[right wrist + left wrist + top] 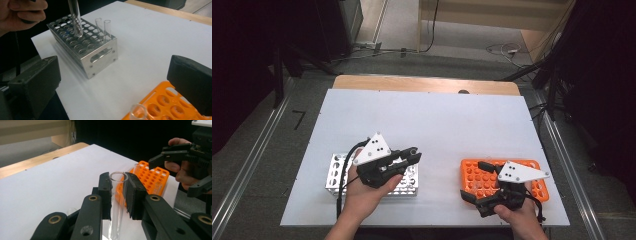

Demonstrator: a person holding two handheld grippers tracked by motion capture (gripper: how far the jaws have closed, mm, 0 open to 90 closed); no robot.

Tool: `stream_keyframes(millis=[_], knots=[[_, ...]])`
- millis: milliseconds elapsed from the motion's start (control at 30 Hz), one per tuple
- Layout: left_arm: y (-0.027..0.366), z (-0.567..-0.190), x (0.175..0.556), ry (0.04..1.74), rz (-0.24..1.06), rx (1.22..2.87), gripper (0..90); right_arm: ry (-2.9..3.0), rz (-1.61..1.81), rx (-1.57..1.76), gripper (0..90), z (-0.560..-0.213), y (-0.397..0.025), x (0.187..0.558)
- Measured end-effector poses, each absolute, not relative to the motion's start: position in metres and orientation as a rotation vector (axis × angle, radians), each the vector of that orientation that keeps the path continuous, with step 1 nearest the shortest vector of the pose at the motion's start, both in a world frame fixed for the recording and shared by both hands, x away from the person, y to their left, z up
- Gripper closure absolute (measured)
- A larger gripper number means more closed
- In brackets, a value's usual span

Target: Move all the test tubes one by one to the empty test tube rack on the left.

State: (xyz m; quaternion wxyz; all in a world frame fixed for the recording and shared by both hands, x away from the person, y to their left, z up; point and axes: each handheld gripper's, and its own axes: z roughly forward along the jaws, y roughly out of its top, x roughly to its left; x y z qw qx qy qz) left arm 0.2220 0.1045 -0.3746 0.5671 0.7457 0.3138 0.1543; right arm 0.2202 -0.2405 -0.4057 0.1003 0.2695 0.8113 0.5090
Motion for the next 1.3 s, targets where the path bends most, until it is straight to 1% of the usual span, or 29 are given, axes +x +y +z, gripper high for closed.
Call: stream_keyframes(millis=[400, 1067, 1300], knots=[[0.130, -0.379, 0.242, 0.823, 0.401, 1.711, 76.0, 2.347, 1.481, 0.871, 0.0, -0.406, -0.268, 0.234], [0.142, -0.409, 0.261, 0.938, 0.510, 1.699, 76.1, 2.292, 1.476, 0.936, 0.0, -0.403, -0.290, 0.241], [0.140, -0.418, 0.265, 0.946, 0.489, 1.711, 76.0, 2.283, 1.478, 0.945, 0.0, -0.404, -0.292, 0.242]])
